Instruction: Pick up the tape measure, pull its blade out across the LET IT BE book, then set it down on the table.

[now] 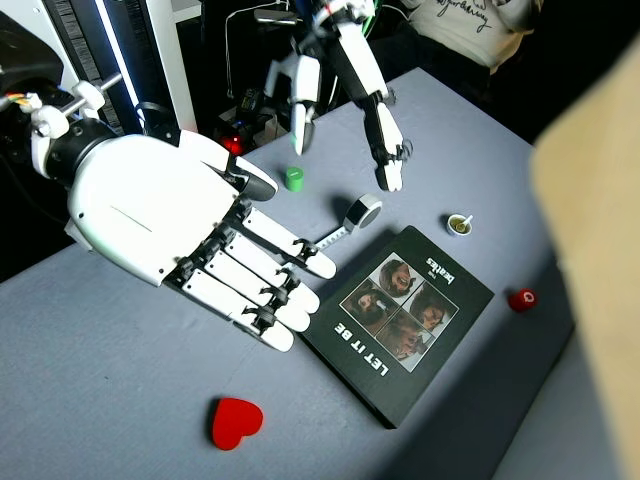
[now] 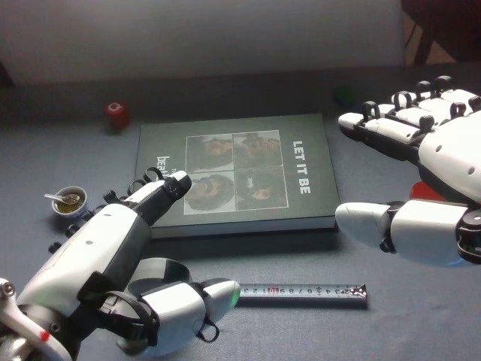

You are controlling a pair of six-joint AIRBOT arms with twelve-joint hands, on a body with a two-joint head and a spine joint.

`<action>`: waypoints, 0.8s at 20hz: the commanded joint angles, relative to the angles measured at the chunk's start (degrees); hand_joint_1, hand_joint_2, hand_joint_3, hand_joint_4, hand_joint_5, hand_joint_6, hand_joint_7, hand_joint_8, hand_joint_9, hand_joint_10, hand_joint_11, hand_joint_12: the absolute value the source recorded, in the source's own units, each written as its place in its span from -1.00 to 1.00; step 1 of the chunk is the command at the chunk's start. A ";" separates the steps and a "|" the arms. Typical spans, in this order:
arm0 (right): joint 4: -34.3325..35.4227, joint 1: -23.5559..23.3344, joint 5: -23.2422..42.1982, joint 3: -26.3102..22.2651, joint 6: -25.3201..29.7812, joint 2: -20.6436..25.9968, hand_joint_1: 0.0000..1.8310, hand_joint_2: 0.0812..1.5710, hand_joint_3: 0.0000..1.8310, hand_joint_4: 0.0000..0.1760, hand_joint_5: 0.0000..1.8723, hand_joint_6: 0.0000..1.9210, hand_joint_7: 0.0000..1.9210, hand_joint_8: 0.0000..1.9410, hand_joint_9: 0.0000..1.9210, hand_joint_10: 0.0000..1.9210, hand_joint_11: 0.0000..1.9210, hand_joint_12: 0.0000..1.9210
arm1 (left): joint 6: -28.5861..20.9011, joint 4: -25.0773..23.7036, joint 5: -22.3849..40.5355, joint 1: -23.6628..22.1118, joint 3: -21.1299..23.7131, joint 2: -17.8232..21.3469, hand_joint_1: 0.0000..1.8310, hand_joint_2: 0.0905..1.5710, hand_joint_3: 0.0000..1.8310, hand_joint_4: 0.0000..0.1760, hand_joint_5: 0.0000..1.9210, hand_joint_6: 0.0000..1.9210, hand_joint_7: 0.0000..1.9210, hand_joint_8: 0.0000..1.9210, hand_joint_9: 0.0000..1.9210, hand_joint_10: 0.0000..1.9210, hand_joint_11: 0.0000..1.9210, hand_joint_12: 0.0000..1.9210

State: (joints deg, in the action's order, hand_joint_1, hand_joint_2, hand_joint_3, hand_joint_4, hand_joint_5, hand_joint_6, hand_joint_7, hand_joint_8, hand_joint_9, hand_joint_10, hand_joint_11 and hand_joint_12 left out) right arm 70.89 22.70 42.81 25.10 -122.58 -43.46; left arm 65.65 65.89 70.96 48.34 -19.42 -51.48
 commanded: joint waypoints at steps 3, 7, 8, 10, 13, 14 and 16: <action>-3.71 -0.44 2.82 -0.10 0.64 0.15 -0.95 0.46 -1.00 0.41 -0.93 -1.00 -0.90 -1.00 -0.97 -1.00 -1.00 -0.69 | -3.87 -8.80 3.55 2.62 -2.66 -1.64 0.13 0.25 -1.00 -1.00 -0.76 -0.98 -0.81 -1.00 -0.83 -1.00 -1.00 -0.41; -3.90 -0.51 2.26 -0.10 1.64 0.13 -0.95 0.46 -1.00 0.42 -0.93 -1.00 -0.89 -1.00 -0.96 -1.00 -1.00 -0.65 | -4.72 -11.71 2.56 5.13 -5.66 -2.47 0.16 0.23 -1.00 -1.00 -0.77 -1.00 -0.80 -1.00 -0.81 -0.99 -1.00 -0.41; -3.90 -0.55 2.10 -0.10 1.94 0.12 -0.95 0.46 -1.00 0.42 -0.91 -1.00 -0.89 -1.00 -0.95 -1.00 -1.00 -0.59 | -5.41 -12.87 2.53 5.93 -6.50 -2.54 0.17 0.21 -1.00 -1.00 -0.77 -1.00 -0.79 -1.00 -0.81 -1.00 -1.00 -0.38; -3.96 -0.71 2.03 -0.11 2.41 0.09 -0.95 0.46 -1.00 0.42 -0.89 -0.99 -0.88 -0.99 -0.94 -1.00 -1.00 -0.56 | -10.20 -17.98 2.51 8.51 -9.19 -2.98 0.18 0.20 -1.00 -1.00 -0.76 -1.00 -0.78 -0.99 -0.79 -0.99 -1.00 -0.34; -4.15 -0.80 2.02 -0.12 2.88 0.07 -0.95 0.47 -1.00 0.41 -0.89 -0.99 -0.87 -0.99 -0.94 -1.00 -1.00 -0.56 | -10.90 -21.92 0.37 9.90 -10.98 -2.17 0.19 0.20 -1.00 -1.00 -0.75 -1.00 -0.77 -0.99 -0.78 -0.99 -1.00 -0.32; -4.19 -0.79 2.02 -0.12 2.93 0.07 -0.95 0.47 -1.00 0.41 -0.89 -0.99 -0.87 -0.99 -0.94 -1.00 -1.00 -0.56 | -10.91 -22.70 -0.20 10.05 -11.33 -1.92 0.19 0.20 -1.00 -1.00 -0.73 -0.99 -0.74 -0.99 -0.77 -0.99 -1.00 -0.31; -4.29 -0.79 2.01 -0.12 3.16 0.07 -0.94 0.47 -1.00 0.41 -0.89 -0.99 -0.87 -0.99 -0.94 -1.00 -1.00 -0.56 | -11.39 -24.75 -3.21 10.13 -12.47 -1.07 0.19 0.20 -1.00 -1.00 -0.72 -0.99 -0.73 -0.99 -0.77 -0.99 -1.00 -0.31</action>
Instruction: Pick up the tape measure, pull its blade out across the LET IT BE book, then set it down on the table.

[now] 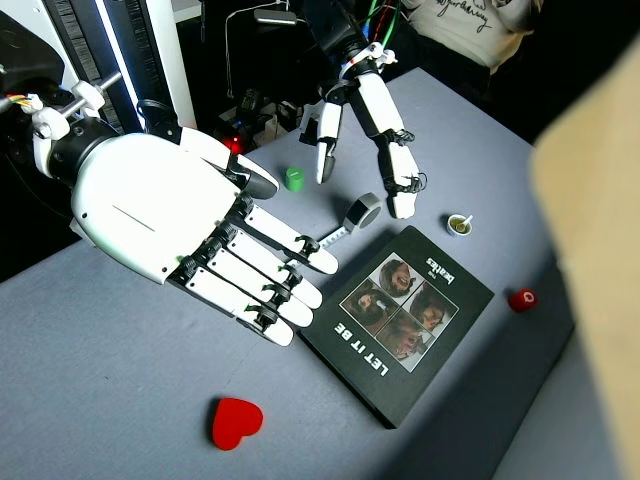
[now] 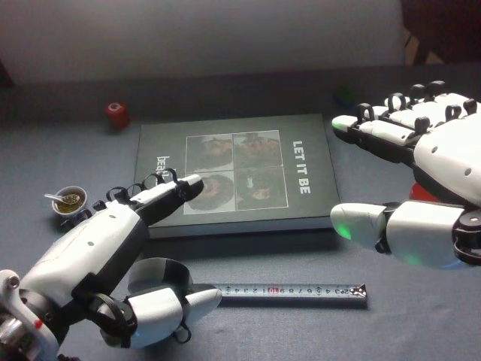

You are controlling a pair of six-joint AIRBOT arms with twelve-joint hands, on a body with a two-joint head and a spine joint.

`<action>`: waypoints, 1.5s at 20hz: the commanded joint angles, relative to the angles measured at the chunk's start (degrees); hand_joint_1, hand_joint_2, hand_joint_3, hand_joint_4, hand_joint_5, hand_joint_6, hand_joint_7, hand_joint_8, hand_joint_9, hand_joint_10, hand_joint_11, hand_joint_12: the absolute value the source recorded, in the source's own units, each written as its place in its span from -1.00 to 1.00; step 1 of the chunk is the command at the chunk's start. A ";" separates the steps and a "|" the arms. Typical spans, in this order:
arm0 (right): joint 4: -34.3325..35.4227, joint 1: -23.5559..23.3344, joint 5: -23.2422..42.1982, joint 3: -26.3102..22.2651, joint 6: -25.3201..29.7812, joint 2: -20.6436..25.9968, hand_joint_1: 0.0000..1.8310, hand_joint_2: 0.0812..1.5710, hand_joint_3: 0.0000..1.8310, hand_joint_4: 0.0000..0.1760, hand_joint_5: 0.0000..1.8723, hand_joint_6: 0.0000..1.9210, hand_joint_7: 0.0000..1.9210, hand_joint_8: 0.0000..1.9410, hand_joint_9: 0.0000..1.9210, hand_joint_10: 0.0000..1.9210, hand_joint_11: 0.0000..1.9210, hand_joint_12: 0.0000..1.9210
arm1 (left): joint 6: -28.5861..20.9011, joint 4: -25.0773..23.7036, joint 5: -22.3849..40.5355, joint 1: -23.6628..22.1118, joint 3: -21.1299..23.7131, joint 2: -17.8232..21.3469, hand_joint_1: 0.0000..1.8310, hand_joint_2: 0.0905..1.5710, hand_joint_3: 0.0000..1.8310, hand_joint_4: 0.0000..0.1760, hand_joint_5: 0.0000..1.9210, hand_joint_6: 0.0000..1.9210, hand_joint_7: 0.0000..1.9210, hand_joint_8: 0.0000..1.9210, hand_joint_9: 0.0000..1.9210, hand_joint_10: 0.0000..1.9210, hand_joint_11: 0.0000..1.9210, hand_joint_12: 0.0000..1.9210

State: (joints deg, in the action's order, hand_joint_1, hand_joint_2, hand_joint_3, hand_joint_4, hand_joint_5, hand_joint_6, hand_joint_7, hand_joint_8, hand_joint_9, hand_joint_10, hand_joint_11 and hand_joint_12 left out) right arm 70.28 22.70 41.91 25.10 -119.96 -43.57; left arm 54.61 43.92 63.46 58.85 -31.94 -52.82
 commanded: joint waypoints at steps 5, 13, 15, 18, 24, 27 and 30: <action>-3.89 -0.82 2.84 -0.13 1.16 0.18 -0.91 0.47 -1.00 0.40 -0.86 -0.99 -0.84 -0.99 -0.91 -0.99 -1.00 -0.50 | -5.32 -6.90 -0.84 -0.30 -3.01 2.22 0.20 0.20 -1.00 -1.00 -0.76 -1.00 -0.76 -1.00 -0.78 -1.00 -1.00 -0.31; -4.05 -0.91 2.78 -0.13 1.77 0.18 -0.90 0.46 -1.00 0.38 -0.87 -1.00 -0.85 -1.00 -0.91 -1.00 -1.00 -0.51 | -11.09 -2.98 -15.80 -6.46 -4.19 4.61 0.21 0.21 -1.00 -1.00 -0.76 -1.00 -0.75 -1.00 -0.77 -1.00 -1.00 -0.31; -4.12 -0.91 2.78 -0.13 1.82 0.18 -0.90 0.46 -1.00 0.38 -0.89 -1.00 -0.85 -1.00 -0.91 -1.00 -1.00 -0.52 | -10.81 -1.71 -18.24 -6.68 -4.45 4.88 0.21 0.21 -1.00 -1.00 -0.76 -1.00 -0.75 -1.00 -0.77 -1.00 -1.00 -0.31; -4.17 -0.91 2.77 -0.13 1.88 0.18 -0.91 0.47 -1.00 0.38 -0.87 -0.99 -0.83 -1.00 -0.90 -1.00 -1.00 -0.51 | -11.49 -1.49 -19.61 -5.44 -5.17 5.26 0.21 0.22 -0.99 -1.00 -0.76 -1.00 -0.74 -1.00 -0.77 -1.00 -1.00 -0.30; -4.36 -0.94 2.78 -0.13 2.25 0.18 -0.91 0.47 -1.00 0.38 -0.89 -1.00 -0.85 -1.00 -0.90 -1.00 -1.00 -0.52 | -13.37 -0.66 -20.20 -4.97 -7.66 5.19 0.21 0.21 -1.00 -1.00 -0.76 -1.00 -0.75 -1.00 -0.77 -1.00 -1.00 -0.31; -4.59 -0.94 2.78 -0.14 2.63 0.18 -0.91 0.47 -1.00 0.37 -0.89 -1.00 -0.85 -1.00 -0.91 -1.00 -1.00 -0.55 | -13.37 -0.70 -20.04 -4.37 -8.45 5.14 0.21 0.22 -1.00 -1.00 -0.76 -1.00 -0.75 -1.00 -0.76 -0.99 -1.00 -0.31; -4.66 -0.97 2.79 -0.14 2.81 0.18 -0.91 0.47 -1.00 0.32 -0.88 -0.99 -0.83 -0.99 -0.90 -1.00 -1.00 -0.55 | -13.69 -1.26 -19.99 -3.13 -8.75 5.18 0.22 0.22 -1.00 -1.00 -0.75 -1.00 -0.75 -1.00 -0.75 -1.00 -1.00 -0.30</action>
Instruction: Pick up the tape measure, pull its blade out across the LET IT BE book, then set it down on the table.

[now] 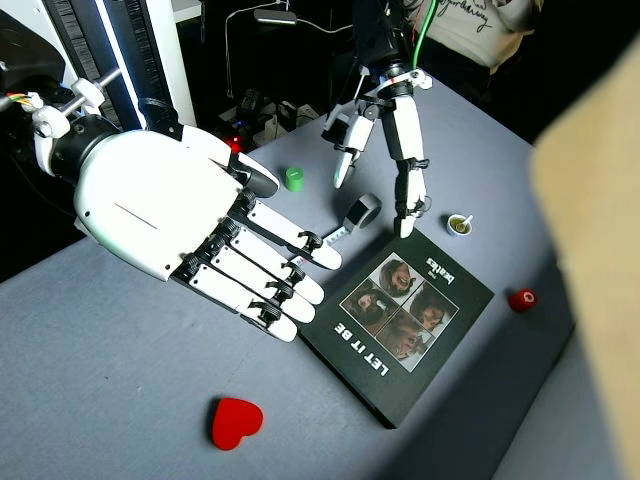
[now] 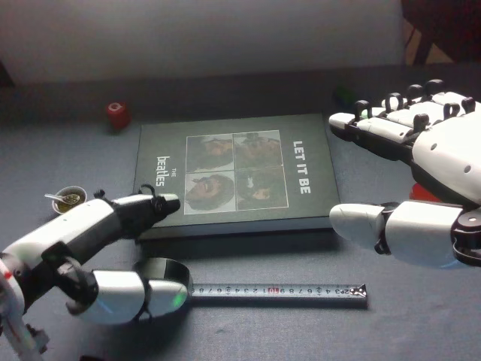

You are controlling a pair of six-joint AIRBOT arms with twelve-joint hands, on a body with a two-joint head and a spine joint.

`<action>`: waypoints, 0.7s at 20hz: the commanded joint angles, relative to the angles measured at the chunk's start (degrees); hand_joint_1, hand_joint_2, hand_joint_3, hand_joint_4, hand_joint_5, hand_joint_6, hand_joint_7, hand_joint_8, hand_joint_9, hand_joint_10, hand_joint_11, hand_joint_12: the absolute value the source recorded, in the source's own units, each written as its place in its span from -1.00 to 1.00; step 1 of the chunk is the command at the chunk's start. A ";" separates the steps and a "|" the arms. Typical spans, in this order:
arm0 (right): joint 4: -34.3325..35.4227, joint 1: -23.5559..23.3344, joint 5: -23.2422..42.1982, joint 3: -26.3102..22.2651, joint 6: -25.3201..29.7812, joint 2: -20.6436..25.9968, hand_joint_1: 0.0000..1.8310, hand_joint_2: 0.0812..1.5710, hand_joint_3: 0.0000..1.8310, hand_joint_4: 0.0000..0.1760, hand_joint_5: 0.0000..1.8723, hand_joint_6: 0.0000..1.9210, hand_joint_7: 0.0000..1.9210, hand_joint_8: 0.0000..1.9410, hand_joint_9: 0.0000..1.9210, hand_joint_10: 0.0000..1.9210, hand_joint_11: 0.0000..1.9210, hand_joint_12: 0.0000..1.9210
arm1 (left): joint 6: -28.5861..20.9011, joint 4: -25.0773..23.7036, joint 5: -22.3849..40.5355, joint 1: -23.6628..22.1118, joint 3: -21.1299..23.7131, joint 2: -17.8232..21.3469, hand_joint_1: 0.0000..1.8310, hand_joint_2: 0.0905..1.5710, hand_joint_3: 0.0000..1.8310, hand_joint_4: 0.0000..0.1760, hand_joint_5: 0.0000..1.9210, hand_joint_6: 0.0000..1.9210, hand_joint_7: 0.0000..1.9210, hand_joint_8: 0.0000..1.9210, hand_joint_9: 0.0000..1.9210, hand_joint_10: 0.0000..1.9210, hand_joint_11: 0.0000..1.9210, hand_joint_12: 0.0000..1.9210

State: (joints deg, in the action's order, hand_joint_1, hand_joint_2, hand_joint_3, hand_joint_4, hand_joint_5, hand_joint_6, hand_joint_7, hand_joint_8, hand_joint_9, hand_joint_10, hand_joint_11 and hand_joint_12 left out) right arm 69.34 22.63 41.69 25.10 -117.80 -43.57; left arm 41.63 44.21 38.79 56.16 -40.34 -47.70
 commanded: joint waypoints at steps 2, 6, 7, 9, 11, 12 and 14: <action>-3.76 -0.91 3.00 -0.14 0.71 0.18 -0.91 0.47 -1.00 0.30 -0.87 -0.99 -0.83 -1.00 -0.89 -1.00 -1.00 -0.53 | -1.05 -2.27 4.70 0.61 -0.54 -0.03 0.22 0.22 -1.00 -1.00 -0.75 -1.00 -0.75 -1.00 -0.76 -1.00 -1.00 -0.30; -3.83 -0.90 3.00 -0.14 0.75 0.18 -0.91 0.47 -1.00 0.30 -0.88 -1.00 -0.84 -1.00 -0.90 -1.00 -1.00 -0.53 | -1.44 -2.71 5.89 1.96 -0.71 -0.34 0.22 0.22 -1.00 -1.00 -0.76 -1.00 -0.76 -1.00 -0.76 -1.00 -1.00 -0.30; -3.85 -0.90 3.00 -0.14 0.75 0.18 -0.91 0.47 -1.00 0.30 -0.88 -1.00 -0.84 -1.00 -0.90 -1.00 -1.00 -0.53 | -1.44 -2.73 5.97 2.07 -0.78 -0.43 0.22 0.21 -1.00 -1.00 -0.75 -0.99 -0.76 -1.00 -0.76 -1.00 -1.00 -0.30; -3.86 -0.90 2.99 -0.16 1.14 0.16 -0.91 0.47 -1.00 0.30 -0.88 -1.00 -0.84 -1.00 -0.90 -1.00 -1.00 -0.53 | -1.32 -3.26 6.22 2.43 -0.97 -0.55 0.23 0.21 -1.00 -1.00 -0.75 -0.99 -0.76 -1.00 -0.76 -1.00 -1.00 -0.30; -3.86 -0.94 2.98 -0.21 1.46 0.16 -0.90 0.47 -1.00 0.31 -0.88 -1.00 -0.85 -1.00 -0.91 -1.00 -1.00 -0.56 | -0.83 -3.31 6.33 3.02 -1.10 -0.56 0.23 0.21 -1.00 -1.00 -0.75 -1.00 -0.77 -1.00 -0.76 -1.00 -1.00 -0.30; -3.87 -0.96 2.98 -0.23 1.52 0.16 -0.90 0.47 -1.00 0.31 -0.88 -1.00 -0.85 -1.00 -0.91 -1.00 -1.00 -0.56 | -0.67 -3.46 6.56 3.33 -1.19 -0.59 0.23 0.21 -1.00 -1.00 -0.75 -1.00 -0.77 -1.00 -0.76 -1.00 -1.00 -0.30; -3.93 -0.96 2.99 -0.23 1.57 0.16 -0.90 0.47 -1.00 0.31 -0.88 -1.00 -0.85 -1.00 -0.91 -1.00 -1.00 -0.57 | -0.67 -3.74 7.22 4.22 -1.44 -1.06 0.23 0.21 -1.00 -1.00 -0.75 -1.00 -0.77 -1.00 -0.76 -1.00 -1.00 -0.30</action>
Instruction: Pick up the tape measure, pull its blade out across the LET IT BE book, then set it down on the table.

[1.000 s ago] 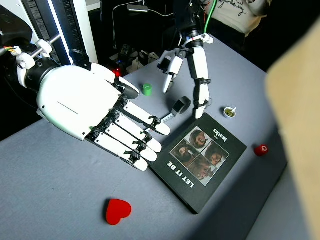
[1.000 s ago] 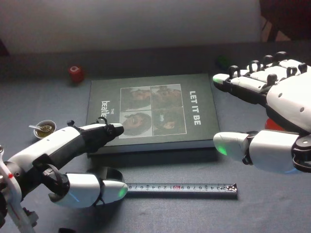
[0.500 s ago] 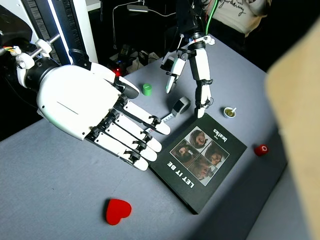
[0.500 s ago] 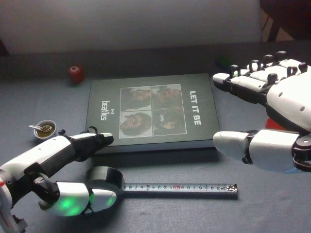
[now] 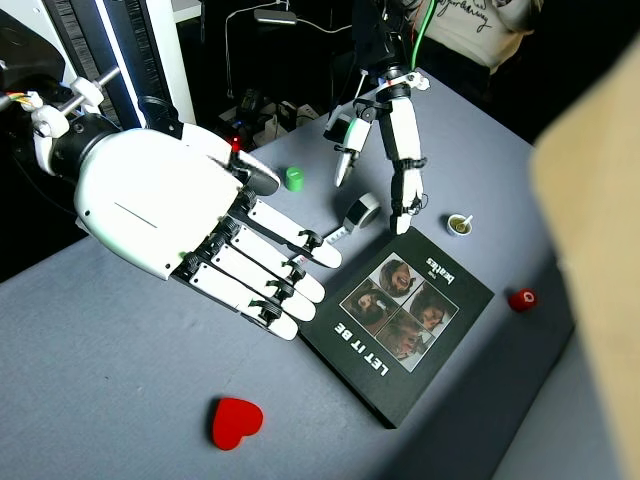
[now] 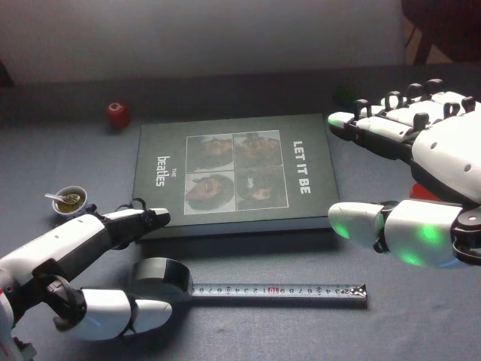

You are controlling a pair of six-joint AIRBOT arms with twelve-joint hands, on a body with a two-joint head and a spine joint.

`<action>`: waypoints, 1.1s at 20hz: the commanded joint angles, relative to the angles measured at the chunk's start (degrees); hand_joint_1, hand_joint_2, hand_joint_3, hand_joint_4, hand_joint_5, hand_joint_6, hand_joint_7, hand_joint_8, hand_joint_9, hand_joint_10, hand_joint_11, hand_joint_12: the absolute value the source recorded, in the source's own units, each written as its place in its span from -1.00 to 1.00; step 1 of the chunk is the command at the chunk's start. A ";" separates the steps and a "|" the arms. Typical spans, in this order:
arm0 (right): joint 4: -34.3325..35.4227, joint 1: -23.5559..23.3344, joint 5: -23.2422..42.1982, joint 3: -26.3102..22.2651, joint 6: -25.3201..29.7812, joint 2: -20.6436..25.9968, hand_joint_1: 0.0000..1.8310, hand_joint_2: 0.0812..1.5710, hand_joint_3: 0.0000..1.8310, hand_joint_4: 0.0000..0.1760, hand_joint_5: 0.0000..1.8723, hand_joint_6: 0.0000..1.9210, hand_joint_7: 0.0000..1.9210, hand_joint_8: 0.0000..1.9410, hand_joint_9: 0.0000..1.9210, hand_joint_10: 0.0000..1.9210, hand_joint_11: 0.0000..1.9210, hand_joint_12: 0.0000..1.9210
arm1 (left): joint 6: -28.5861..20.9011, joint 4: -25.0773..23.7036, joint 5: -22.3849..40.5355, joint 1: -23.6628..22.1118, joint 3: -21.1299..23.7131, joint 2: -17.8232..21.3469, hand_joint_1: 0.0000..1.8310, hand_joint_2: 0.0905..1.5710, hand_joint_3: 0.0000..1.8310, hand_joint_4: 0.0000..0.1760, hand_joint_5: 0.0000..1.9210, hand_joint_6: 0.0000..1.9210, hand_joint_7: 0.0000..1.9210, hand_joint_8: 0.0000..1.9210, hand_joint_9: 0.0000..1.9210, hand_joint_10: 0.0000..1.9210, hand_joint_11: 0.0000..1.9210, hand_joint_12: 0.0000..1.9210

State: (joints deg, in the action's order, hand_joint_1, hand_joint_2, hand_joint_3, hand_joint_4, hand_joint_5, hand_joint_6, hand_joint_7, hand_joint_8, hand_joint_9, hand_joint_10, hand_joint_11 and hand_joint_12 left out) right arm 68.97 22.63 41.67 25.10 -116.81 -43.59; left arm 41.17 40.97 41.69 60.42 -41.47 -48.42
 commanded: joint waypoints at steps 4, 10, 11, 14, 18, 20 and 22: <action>-3.70 -0.97 3.01 -0.23 0.65 0.18 -0.91 0.47 -1.00 0.31 -0.88 -1.00 -0.84 -1.00 -0.91 -1.00 -1.00 -0.56 | -0.19 -0.51 5.21 0.78 -0.71 -1.13 0.23 0.23 -1.00 -1.00 -0.76 -1.00 -0.76 -1.00 -0.76 -1.00 -1.00 -0.30; -3.81 -0.96 3.00 -0.25 0.68 0.14 -0.91 0.47 -1.00 0.31 -0.89 -1.00 -0.84 -1.00 -0.90 -1.00 -1.00 -0.52 | 0.26 -1.30 5.41 0.96 -0.16 -1.07 0.24 0.24 -1.00 -1.00 -0.73 -0.99 -0.73 -0.99 -0.74 -0.99 -1.00 -0.27; -3.84 -0.96 3.00 -0.26 0.68 0.14 -0.91 0.47 -1.00 0.31 -0.89 -1.00 -0.85 -1.00 -0.90 -1.00 -1.00 -0.52 | -0.05 -1.64 5.60 1.15 0.12 -1.02 0.23 0.25 -0.99 -1.00 -0.74 -0.99 -0.73 -0.99 -0.74 -0.99 -1.00 -0.27; -3.95 -0.94 3.00 -0.29 0.68 0.14 -0.91 0.47 -1.00 0.31 -0.88 -1.00 -0.84 -1.00 -0.89 -0.99 -1.00 -0.50 | -0.44 -2.23 7.44 1.35 1.64 -0.25 0.23 0.26 -0.99 -1.00 -0.74 -1.00 -0.73 -0.99 -0.74 -0.99 -1.00 -0.27; -3.99 -0.92 3.00 -0.32 0.69 0.14 -0.91 0.47 -1.00 0.31 -0.88 -1.00 -0.83 -1.00 -0.89 -1.00 -1.00 -0.50 | -0.88 -2.14 8.63 0.77 2.44 0.44 0.24 0.26 -1.00 -1.00 -0.75 -1.00 -0.72 -1.00 -0.74 -1.00 -1.00 -0.28; -4.00 -0.91 3.00 -0.33 0.69 0.14 -0.91 0.47 -1.00 0.31 -0.87 -0.99 -0.83 -1.00 -0.89 -1.00 -1.00 -0.50 | -0.88 -1.96 8.64 0.52 2.39 0.57 0.24 0.26 -1.00 -1.00 -0.75 -1.00 -0.73 -1.00 -0.75 -1.00 -1.00 -0.27; -4.00 -0.91 3.00 -0.33 0.74 0.15 -0.90 0.47 -1.00 0.31 -0.87 -1.00 -0.83 -1.00 -0.89 -1.00 -1.00 -0.49 | -0.90 -2.27 8.63 0.53 2.35 0.70 0.23 0.26 -1.00 -1.00 -0.75 -1.00 -0.72 -1.00 -0.74 -1.00 -1.00 -0.27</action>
State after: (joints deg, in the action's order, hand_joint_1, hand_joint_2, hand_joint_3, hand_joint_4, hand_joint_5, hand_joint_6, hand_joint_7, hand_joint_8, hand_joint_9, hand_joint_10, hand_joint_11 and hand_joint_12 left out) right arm 68.69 22.63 41.67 25.08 -116.75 -43.59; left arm 40.77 40.62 45.39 61.60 -39.16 -48.18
